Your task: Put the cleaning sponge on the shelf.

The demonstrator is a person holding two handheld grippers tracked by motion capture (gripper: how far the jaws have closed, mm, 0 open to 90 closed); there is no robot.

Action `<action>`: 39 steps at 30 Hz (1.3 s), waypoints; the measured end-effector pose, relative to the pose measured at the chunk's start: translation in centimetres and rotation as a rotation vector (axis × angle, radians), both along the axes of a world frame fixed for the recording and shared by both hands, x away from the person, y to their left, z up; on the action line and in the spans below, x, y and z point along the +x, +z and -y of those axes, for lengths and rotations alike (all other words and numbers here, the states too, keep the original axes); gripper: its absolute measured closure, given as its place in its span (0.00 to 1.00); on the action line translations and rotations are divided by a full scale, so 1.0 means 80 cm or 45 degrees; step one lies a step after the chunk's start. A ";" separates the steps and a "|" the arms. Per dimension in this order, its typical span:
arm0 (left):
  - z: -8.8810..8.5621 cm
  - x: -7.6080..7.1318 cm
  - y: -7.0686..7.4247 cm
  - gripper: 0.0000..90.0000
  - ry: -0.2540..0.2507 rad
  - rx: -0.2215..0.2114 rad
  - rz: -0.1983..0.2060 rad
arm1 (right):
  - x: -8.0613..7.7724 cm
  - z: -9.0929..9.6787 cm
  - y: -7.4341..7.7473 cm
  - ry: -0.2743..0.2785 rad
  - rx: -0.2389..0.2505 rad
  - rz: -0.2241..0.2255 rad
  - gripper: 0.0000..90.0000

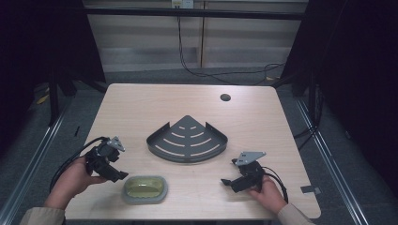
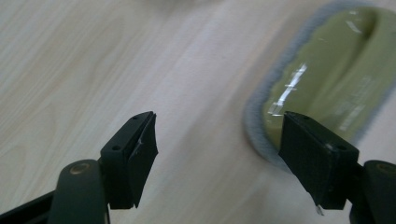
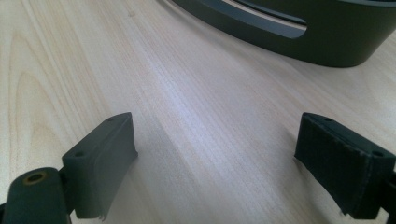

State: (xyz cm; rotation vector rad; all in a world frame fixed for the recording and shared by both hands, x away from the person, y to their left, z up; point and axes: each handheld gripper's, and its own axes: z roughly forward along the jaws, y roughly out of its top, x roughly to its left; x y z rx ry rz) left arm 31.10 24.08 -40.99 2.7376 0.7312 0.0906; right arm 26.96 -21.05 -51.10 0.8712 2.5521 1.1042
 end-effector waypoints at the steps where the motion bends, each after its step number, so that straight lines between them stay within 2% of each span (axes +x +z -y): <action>1: 0.005 -0.001 0.003 0.30 -0.030 0.010 -0.024 | 0.000 0.000 0.000 0.000 0.000 -0.001 0.13; 6: 0.027 -0.006 0.011 0.31 -0.118 0.049 -0.087 | 0.000 0.000 0.000 0.000 0.000 -0.001 0.13; 7: 0.037 -0.009 0.013 0.33 -0.155 0.059 -0.103 | 0.000 0.000 0.000 0.000 0.000 0.000 0.13; 18: 0.077 -0.019 0.010 0.37 -0.328 0.094 -0.171 | 0.000 0.000 0.000 0.000 0.000 0.000 0.13; 21: 0.087 -0.023 0.006 0.39 -0.372 0.116 -0.173 | 0.000 0.000 0.000 0.000 0.000 0.000 0.13; 25: 0.097 -0.025 0.002 0.50 -0.418 0.135 -0.184 | 0.000 0.000 0.000 0.000 0.000 0.000 0.13; 28: 0.100 -0.025 0.000 0.54 -0.437 0.133 -0.195 | 0.000 0.000 0.000 0.000 0.000 0.000 0.13; 29: 0.101 -0.025 -0.001 0.62 -0.457 0.142 -0.195 | 0.000 0.000 0.000 0.000 0.000 0.000 0.13; 30: 0.102 -0.024 -0.001 0.62 -0.468 0.147 -0.195 | 0.000 0.000 0.000 0.000 0.000 0.000 0.13; 31: 0.104 -0.024 -0.001 0.66 -0.475 0.158 -0.201 | 0.000 0.000 0.000 0.000 0.000 0.000 0.13; 32: 0.104 -0.024 -0.002 0.74 -0.484 0.153 -0.201 | 0.000 0.000 0.000 0.000 0.000 0.000 0.13; 33: 0.105 -0.023 -0.001 0.80 -0.463 0.149 -0.200 | 0.000 0.000 0.000 0.000 0.000 0.000 0.13; 36: 0.104 -0.021 0.001 0.80 -0.450 0.147 -0.207 | 0.000 0.000 0.000 0.000 0.000 0.000 0.13; 37: 0.103 -0.021 0.003 0.80 -0.438 0.125 -0.200 | 0.000 0.000 0.000 0.000 0.000 0.000 0.13; 39: 0.102 -0.019 0.008 0.80 -0.416 0.119 -0.213 | 0.000 0.000 0.000 0.000 0.000 -0.001 0.13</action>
